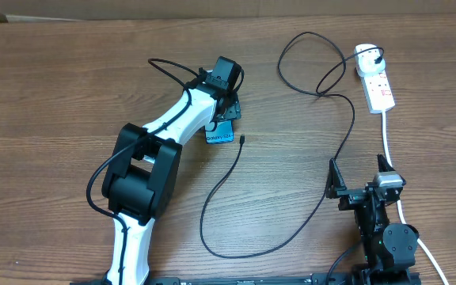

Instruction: Plug charger to phone and switch on socket

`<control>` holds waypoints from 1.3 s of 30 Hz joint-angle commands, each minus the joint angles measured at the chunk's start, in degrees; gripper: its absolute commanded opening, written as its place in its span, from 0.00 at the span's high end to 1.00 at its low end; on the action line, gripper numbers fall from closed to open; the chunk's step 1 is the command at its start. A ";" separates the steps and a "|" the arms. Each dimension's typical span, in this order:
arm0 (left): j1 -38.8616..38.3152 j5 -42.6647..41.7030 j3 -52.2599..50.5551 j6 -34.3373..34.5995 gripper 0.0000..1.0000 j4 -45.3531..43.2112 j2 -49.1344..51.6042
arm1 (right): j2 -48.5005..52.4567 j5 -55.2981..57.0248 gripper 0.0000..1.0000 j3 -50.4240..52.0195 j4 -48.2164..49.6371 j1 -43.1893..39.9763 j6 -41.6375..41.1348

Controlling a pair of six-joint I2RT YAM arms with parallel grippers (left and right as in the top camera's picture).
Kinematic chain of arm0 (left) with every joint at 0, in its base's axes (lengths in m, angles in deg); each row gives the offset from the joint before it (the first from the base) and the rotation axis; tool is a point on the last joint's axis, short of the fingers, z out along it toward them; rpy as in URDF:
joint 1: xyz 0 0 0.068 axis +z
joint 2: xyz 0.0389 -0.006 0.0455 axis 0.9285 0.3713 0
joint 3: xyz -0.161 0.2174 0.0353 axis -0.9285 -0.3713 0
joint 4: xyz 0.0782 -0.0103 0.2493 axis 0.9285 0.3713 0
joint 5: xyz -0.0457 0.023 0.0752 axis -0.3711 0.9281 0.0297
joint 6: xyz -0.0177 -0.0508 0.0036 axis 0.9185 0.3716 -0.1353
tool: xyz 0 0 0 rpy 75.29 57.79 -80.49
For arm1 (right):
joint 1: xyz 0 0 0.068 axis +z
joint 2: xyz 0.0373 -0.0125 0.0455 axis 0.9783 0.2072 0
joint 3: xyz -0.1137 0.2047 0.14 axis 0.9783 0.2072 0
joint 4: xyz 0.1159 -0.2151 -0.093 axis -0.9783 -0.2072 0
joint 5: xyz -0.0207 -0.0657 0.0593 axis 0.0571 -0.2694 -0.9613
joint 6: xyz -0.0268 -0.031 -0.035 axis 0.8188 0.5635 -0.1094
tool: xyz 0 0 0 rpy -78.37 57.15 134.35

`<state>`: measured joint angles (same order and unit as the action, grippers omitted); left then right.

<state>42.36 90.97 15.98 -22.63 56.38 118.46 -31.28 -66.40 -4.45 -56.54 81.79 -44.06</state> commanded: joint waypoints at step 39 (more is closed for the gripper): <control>-0.42 1.27 1.03 -0.11 0.25 4.96 1.90 | -0.57 -0.11 0.00 0.61 0.35 -0.13 0.09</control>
<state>42.31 91.83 16.75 -22.80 60.69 118.46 -31.28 -66.38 -4.45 -56.54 81.79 -44.03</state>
